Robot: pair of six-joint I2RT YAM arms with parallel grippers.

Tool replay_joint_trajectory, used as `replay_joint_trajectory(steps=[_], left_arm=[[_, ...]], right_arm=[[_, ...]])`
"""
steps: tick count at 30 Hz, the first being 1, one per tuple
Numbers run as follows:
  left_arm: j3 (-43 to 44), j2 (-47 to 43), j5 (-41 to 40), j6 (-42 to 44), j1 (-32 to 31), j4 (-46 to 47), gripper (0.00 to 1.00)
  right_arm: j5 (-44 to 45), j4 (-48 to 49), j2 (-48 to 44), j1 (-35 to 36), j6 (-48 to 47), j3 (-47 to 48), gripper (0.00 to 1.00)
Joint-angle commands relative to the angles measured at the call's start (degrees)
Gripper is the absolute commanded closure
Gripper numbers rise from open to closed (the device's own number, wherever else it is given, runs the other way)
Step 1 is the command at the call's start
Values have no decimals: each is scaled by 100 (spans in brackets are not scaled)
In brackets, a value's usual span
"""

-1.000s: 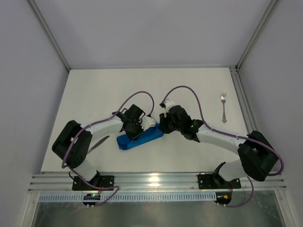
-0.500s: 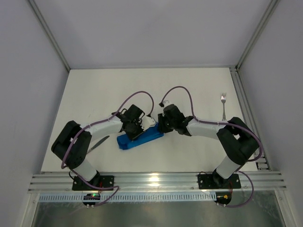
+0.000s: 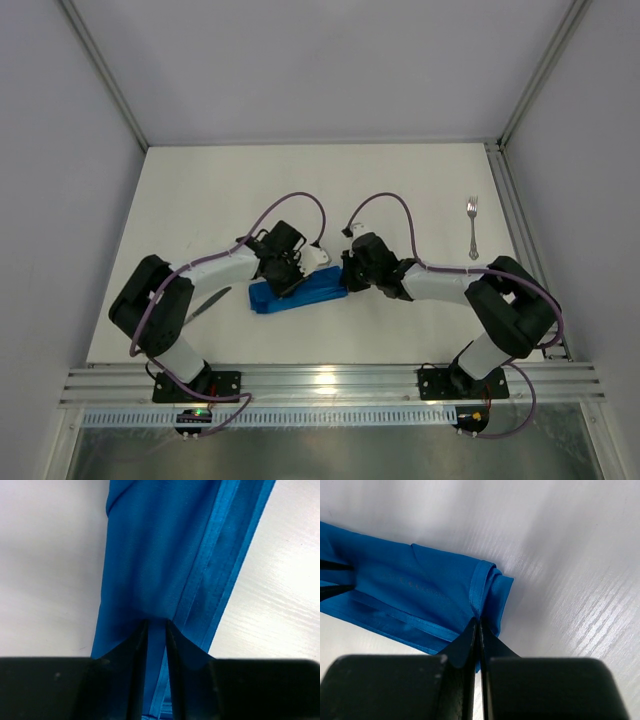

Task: Fold the napkin into a case and place the utensils inside
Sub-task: Stuff the top corner of the smaller-rectangle-folded napkin into the folded napkin.

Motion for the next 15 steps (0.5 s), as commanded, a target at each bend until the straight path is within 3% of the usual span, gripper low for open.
replay_joint_trajectory(steps=[1, 3, 9, 11, 15], left_arm=[[162, -103, 312, 23, 31, -246, 75], [311, -244, 321, 111, 31, -509, 67], [541, -982, 673, 515, 417, -1423, 59], [410, -1272, 411, 857, 514, -1662, 57], [-82, -1448, -407, 1341, 515, -1242, 48]], right_arm=[[189, 239, -79, 14, -219, -4, 96], [189, 230, -70, 14, -263, 48, 96], [189, 195, -79, 14, -281, 31, 96], [189, 204, -61, 14, -272, 31, 96], [136, 300, -8, 6, -237, -13, 96]])
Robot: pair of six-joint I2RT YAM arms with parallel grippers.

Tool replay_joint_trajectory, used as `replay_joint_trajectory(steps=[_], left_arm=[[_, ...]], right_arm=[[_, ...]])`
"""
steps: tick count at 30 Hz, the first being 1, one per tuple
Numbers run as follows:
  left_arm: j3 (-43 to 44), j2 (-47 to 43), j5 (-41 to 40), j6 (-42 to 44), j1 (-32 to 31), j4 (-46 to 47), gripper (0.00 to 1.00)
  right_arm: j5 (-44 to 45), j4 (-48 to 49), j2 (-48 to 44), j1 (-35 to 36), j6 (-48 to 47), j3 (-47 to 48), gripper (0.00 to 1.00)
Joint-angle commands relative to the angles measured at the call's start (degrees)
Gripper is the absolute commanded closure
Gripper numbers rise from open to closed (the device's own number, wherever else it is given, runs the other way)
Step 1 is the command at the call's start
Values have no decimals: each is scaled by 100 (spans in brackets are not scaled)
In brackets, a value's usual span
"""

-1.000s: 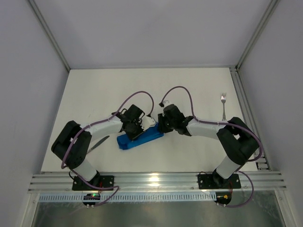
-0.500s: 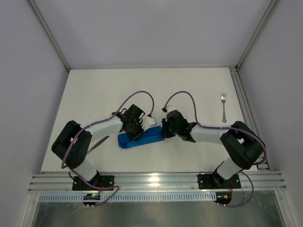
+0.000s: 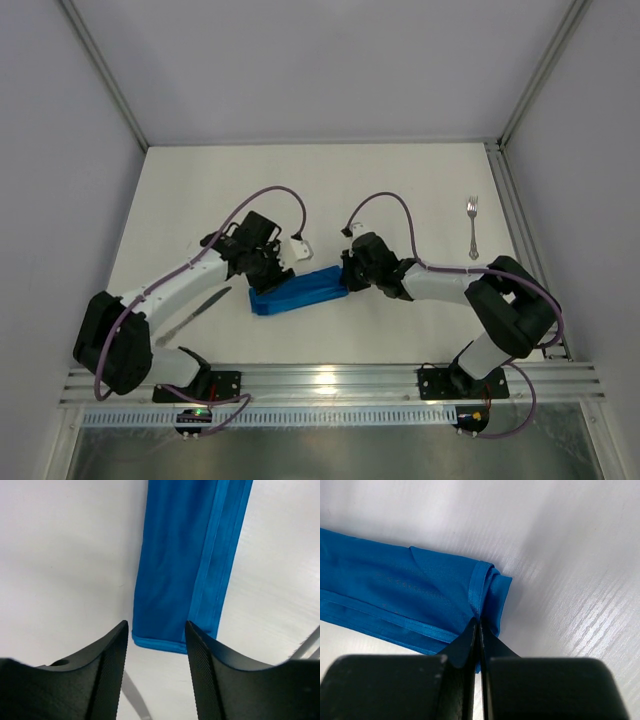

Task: Fold the napkin into a case and place the utensils inside
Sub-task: Stuff the top corner of the smaller-rectangle-folded napkin into the folded napkin.

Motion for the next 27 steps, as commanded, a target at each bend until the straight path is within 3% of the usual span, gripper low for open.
replay_joint_trajectory(steps=[1, 6, 13, 25, 27], left_arm=[[-452, -93, -552, 637, -8, 232, 46], [-787, -129, -395, 1191, -43, 788, 37], [-1077, 205, -526, 1938, -148, 665, 33], [-1121, 741, -412, 1869, -438, 858, 33], [-1130, 803, -403, 1816, -499, 867, 38]], right_arm=[[117, 276, 0, 12, -77, -24, 96], [38, 329, 53, 4, -51, -15, 96], [37, 321, 53, 12, -59, 11, 96], [20, 294, 62, 3, -112, 2, 96], [20, 294, 62, -5, -112, -15, 96]])
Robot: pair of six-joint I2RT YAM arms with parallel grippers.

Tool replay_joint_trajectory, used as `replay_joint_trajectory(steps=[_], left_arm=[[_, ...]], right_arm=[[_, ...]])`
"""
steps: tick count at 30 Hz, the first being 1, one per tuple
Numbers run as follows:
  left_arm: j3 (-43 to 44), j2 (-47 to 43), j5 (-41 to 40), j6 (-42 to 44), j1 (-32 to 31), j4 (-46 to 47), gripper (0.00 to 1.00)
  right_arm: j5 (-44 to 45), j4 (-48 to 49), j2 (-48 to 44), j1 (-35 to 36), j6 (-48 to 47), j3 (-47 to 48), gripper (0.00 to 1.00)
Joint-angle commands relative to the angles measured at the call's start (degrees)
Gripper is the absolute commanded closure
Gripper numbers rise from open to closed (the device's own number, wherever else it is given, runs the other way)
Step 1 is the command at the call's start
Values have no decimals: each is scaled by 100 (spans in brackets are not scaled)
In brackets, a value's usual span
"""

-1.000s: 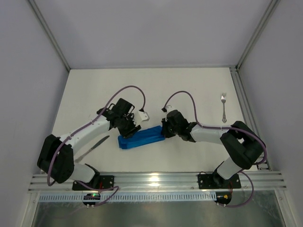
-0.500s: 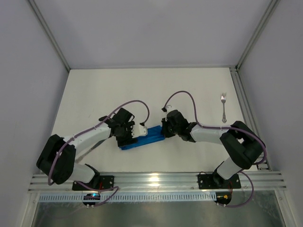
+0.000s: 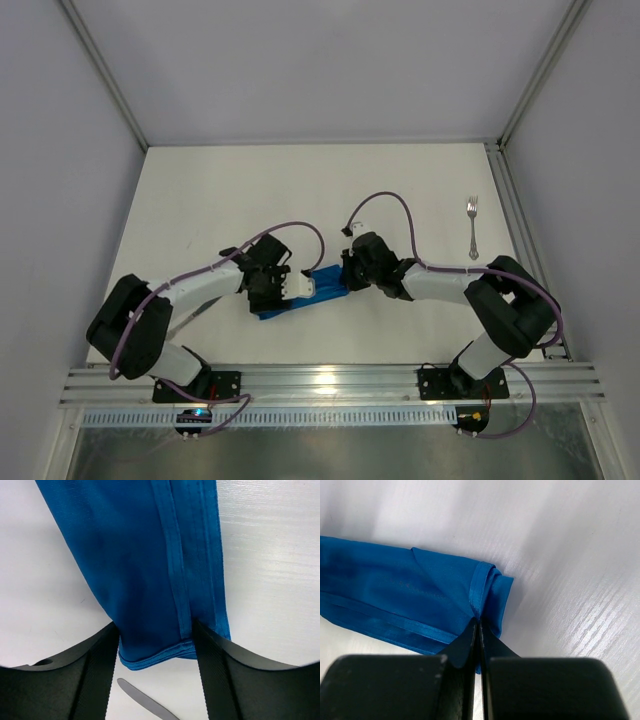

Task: Fold the napkin into a case and place the utensils inside
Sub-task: Stuff the top corner of the smaller-rectangle-folded napkin into the folded napkin.

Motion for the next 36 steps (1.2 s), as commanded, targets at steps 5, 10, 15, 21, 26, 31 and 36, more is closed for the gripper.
replay_joint_trajectory(steps=[5, 10, 15, 21, 26, 31, 36], left_arm=[[-94, 110, 299, -174, -128, 251, 68], [-68, -251, 440, -288, -128, 242, 65], [-129, -190, 212, -367, -128, 531, 68], [-24, 74, 71, -622, -128, 734, 92], [-94, -145, -26, -797, -119, 822, 100], [-164, -549, 9, -1140, -41, 1112, 100], [-102, -594, 53, -1387, 30, 1138, 100]], right_arm=[[2, 207, 29, -29, -114, -24, 96], [-33, 181, 20, -56, -158, -15, 96], [-59, 207, -6, -73, -158, -68, 96], [-130, 242, -6, -91, -202, -94, 96], [-261, 225, -93, -205, -272, -77, 93], [-463, 154, -480, -284, -632, -51, 78], [-736, -12, -1025, -293, -1255, 20, 62]])
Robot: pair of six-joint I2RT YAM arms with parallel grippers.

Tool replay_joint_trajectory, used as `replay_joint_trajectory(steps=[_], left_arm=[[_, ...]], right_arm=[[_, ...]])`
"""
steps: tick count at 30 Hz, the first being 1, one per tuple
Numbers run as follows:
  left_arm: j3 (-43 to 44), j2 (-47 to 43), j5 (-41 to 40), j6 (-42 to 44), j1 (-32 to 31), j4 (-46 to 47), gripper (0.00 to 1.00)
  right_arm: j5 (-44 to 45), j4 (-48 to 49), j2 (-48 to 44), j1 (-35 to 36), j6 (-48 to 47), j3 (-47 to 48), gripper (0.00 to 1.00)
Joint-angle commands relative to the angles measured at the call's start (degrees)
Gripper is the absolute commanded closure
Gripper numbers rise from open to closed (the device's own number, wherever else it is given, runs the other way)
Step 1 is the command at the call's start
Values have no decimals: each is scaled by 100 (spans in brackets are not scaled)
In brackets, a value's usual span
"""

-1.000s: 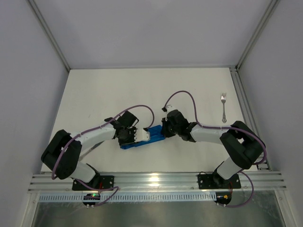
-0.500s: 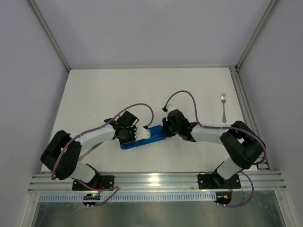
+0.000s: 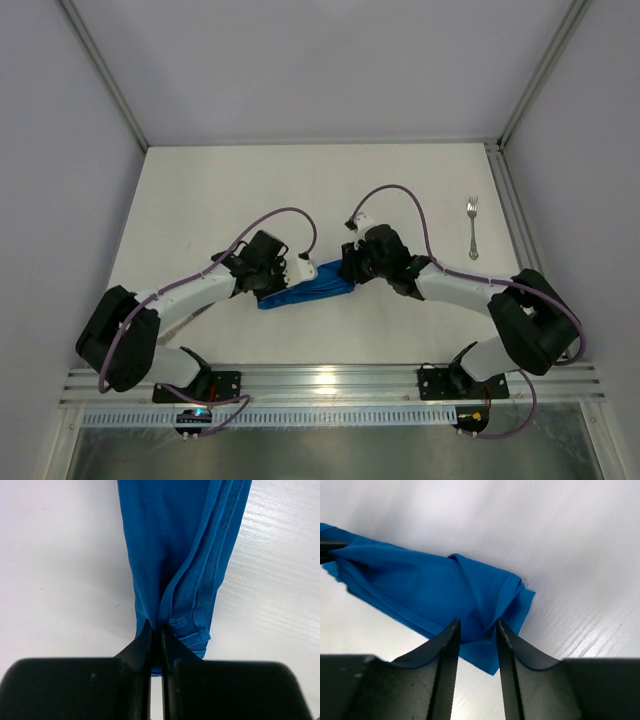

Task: Fold the napkin into a case and place the utensils inside
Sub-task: Stuff the top corner of the smaller-rectangle-folded napkin into the folded napkin.

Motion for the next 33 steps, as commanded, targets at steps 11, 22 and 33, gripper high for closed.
replay_joint_trajectory(steps=[11, 22, 33], left_arm=[[-208, -155, 178, -284, 48, 510, 100], [-332, -155, 336, -222, 56, 677, 100], [-323, -181, 688, -309, 153, 624, 100]], right_arm=[[-1018, 1593, -1954, 13, -1262, -918, 48], [-1416, 4538, -852, 847, -2291, -1598, 39], [-1477, 5699, 364, 1112, -2757, -1703, 38]])
